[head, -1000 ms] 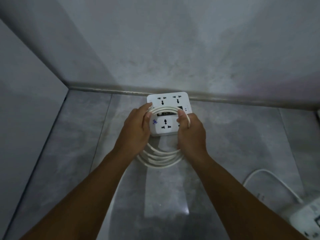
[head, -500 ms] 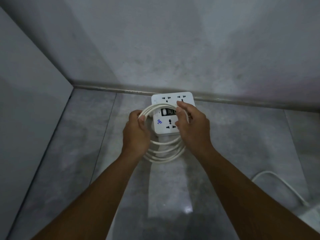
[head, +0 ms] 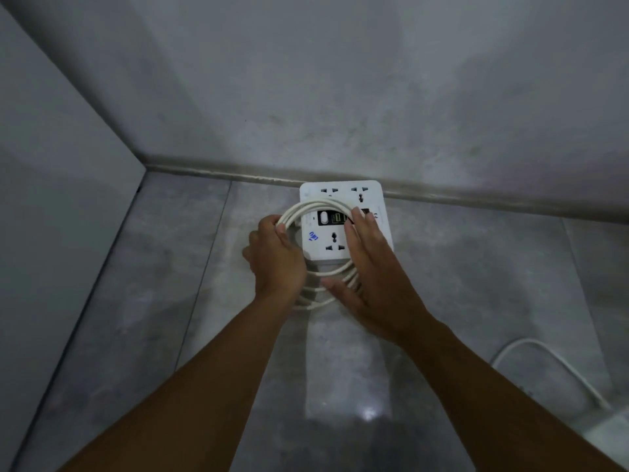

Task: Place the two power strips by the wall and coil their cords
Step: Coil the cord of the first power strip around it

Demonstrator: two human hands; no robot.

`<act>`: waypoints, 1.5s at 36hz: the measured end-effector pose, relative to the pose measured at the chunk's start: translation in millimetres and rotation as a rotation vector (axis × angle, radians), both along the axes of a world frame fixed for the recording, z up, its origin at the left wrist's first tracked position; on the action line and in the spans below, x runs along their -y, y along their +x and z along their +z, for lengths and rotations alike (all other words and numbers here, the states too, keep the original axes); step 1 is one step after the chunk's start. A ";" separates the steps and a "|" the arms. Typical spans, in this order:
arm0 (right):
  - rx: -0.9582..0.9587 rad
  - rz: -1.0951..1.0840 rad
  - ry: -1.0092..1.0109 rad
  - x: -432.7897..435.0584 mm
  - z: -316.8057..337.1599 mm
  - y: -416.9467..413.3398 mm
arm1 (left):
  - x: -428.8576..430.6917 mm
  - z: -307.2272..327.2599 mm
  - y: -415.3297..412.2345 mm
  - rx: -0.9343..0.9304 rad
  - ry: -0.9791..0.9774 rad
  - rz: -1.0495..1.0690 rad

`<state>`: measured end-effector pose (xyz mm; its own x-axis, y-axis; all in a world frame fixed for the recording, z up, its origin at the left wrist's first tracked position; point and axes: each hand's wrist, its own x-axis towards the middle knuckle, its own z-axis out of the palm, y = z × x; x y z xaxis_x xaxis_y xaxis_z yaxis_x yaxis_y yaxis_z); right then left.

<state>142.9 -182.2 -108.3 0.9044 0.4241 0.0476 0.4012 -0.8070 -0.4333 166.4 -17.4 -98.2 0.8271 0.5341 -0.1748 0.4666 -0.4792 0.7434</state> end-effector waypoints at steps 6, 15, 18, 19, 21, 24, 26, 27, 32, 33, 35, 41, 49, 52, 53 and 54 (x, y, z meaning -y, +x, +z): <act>0.031 0.067 -0.168 1.2 1.7 3.3 | -14.5 -0.5 -6.1 -0.093 0.401 -0.158; 0.091 -0.009 -0.259 -10.9 -2.5 8.1 | -27.4 -17.5 -40.3 0.051 0.583 -0.603; 0.089 -0.024 -0.230 -13.1 -6.3 7.1 | -29.8 -25.0 -50.1 0.070 0.613 -0.700; 0.093 -0.032 -0.227 -14.4 -7.2 6.4 | -31.8 -26.2 -51.5 0.069 0.625 -0.713; 0.106 -0.054 -0.210 -17.9 -8.4 5.1 | -37.7 -28.7 -52.1 0.061 0.661 -0.747; 0.085 -0.063 -0.152 -24.6 -7.3 3.9 | -45.8 -29.6 -48.1 0.037 0.689 -0.793; 0.057 -0.024 -0.122 -24.9 -4.3 4.7 | -48.8 -25.3 -45.2 0.037 0.671 -0.811; 0.038 0.003 -0.107 -22.5 -1.7 5.6 | -50.2 -23.3 -44.9 0.045 0.656 -0.830; -0.220 0.160 -0.019 5.2 16.6 20.6 | -58.8 -17.1 -49.5 0.106 0.679 -0.977; -0.239 0.187 0.006 11.2 17.9 24.3 | -60.3 -18.5 -50.4 0.105 0.704 -0.986; -0.237 0.210 0.073 18.9 18.2 28.9 | -61.6 -20.6 -51.4 0.103 0.741 -0.982; -0.012 0.156 0.023 13.0 3.4 25.7 | -62.5 -20.0 -49.5 0.129 0.757 -0.962; 0.091 0.089 -0.001 -4.3 -5.9 17.9 | -76.0 -14.0 -32.7 0.076 0.672 -1.021; 0.049 0.078 0.030 -2.9 -3.0 17.6 | -76.2 -14.3 -33.2 0.102 0.623 -1.028; 0.028 0.074 0.047 -2.5 -1.3 17.3 | -75.3 -13.7 -33.7 0.115 0.608 -1.024; 0.004 0.071 0.068 -2.5 1.1 17.3 | -74.0 -12.8 -34.3 0.124 0.593 -1.014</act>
